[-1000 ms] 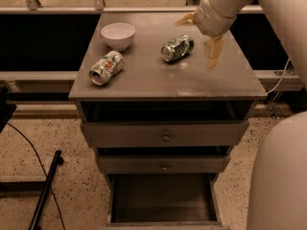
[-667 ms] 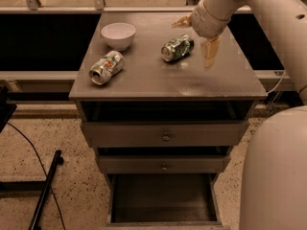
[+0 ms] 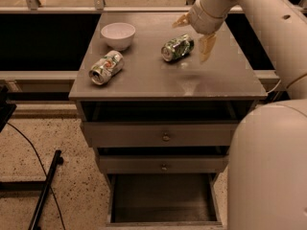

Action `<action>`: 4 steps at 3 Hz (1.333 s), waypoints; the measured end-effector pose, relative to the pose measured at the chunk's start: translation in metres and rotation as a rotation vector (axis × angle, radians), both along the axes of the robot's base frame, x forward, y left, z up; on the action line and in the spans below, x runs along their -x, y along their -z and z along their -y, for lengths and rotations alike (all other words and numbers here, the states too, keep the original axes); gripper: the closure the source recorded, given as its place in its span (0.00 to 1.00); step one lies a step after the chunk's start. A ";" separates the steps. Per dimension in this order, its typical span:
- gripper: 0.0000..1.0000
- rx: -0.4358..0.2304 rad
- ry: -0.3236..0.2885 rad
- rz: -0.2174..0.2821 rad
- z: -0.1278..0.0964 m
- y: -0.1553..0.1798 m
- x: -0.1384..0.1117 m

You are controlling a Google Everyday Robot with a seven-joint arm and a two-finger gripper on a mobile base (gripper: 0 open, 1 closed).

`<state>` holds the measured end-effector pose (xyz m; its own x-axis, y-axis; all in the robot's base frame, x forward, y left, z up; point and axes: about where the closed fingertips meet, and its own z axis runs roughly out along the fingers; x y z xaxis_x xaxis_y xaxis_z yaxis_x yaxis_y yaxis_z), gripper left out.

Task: Place green can into bottom drawer

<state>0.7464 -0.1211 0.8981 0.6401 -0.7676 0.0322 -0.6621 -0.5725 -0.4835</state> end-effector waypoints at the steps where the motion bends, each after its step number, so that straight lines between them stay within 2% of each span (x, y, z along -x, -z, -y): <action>1: 0.38 -0.011 0.007 0.013 -0.003 0.000 -0.010; 2: 0.35 -0.039 0.012 -0.011 -0.009 0.014 -0.018; 4: 0.36 -0.062 0.001 -0.016 -0.017 0.017 -0.026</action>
Offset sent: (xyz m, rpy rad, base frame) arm 0.0207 0.0057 -0.0054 0.0458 -0.0014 -0.0181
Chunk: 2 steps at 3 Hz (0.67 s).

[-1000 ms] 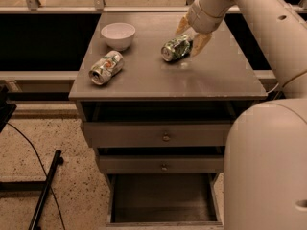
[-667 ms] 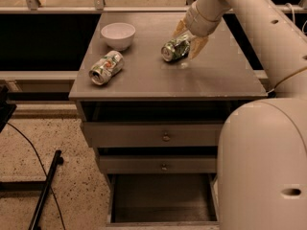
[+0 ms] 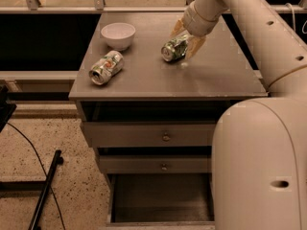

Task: Place green can into bottom drawer

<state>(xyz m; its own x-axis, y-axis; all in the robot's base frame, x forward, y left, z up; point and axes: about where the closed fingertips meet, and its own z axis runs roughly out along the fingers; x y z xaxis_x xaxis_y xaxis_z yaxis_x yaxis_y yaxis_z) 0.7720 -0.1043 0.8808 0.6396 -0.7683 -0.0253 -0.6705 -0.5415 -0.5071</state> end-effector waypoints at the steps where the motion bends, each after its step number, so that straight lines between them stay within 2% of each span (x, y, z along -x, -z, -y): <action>1: 0.38 -0.017 -0.009 -0.008 -0.003 0.004 -0.003; 2: 0.38 -0.034 -0.007 -0.017 -0.004 0.010 -0.005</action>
Offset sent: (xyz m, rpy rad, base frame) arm 0.0079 -0.0022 -0.0058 0.0519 0.0190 0.0005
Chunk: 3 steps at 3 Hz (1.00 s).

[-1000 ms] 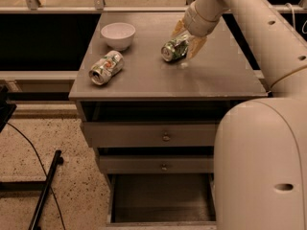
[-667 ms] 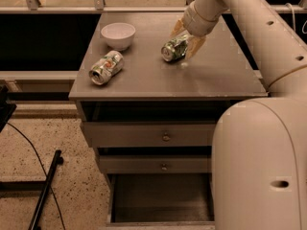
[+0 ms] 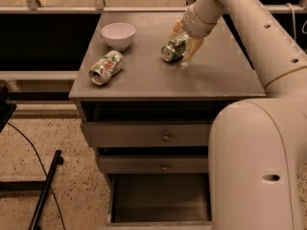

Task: Place green can into bottom drawer

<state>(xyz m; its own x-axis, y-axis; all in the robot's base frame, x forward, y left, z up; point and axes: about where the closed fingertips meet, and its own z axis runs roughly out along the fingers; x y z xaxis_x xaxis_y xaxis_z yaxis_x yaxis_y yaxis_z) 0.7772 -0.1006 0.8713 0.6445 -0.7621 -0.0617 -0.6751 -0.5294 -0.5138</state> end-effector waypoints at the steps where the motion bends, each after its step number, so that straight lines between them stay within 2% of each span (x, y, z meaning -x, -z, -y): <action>1: 0.38 -0.019 0.000 -0.008 -0.001 0.007 -0.002; 3: 0.40 -0.043 -0.011 -0.024 -0.006 0.019 -0.007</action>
Offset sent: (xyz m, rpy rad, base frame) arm 0.0070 -0.0001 -0.0117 0.0491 0.0165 0.0033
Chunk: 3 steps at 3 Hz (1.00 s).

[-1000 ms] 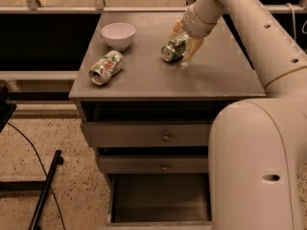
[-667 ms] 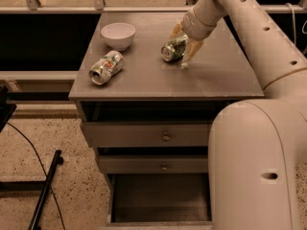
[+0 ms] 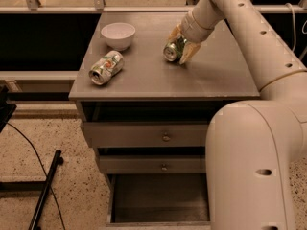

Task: Place green can into bottom drawer

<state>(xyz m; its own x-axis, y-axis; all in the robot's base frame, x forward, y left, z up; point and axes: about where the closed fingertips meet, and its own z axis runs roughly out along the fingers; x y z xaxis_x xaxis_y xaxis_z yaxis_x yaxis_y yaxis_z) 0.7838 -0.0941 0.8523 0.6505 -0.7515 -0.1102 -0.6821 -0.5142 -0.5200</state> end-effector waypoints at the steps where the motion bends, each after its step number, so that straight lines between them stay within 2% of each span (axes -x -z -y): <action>1: 0.49 -0.006 -0.006 -0.007 -0.002 0.003 0.000; 2: 0.65 -0.018 -0.024 -0.016 -0.008 0.003 0.004; 3: 0.88 -0.027 -0.019 -0.035 -0.019 -0.008 0.014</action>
Offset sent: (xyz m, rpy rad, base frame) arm -0.0111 0.0110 0.0074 0.0333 0.0210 0.0430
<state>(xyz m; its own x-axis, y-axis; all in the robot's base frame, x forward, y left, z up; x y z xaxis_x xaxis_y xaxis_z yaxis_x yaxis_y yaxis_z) 0.7701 -0.0747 0.8605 0.6601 -0.7355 -0.1528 -0.6902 -0.5135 -0.5099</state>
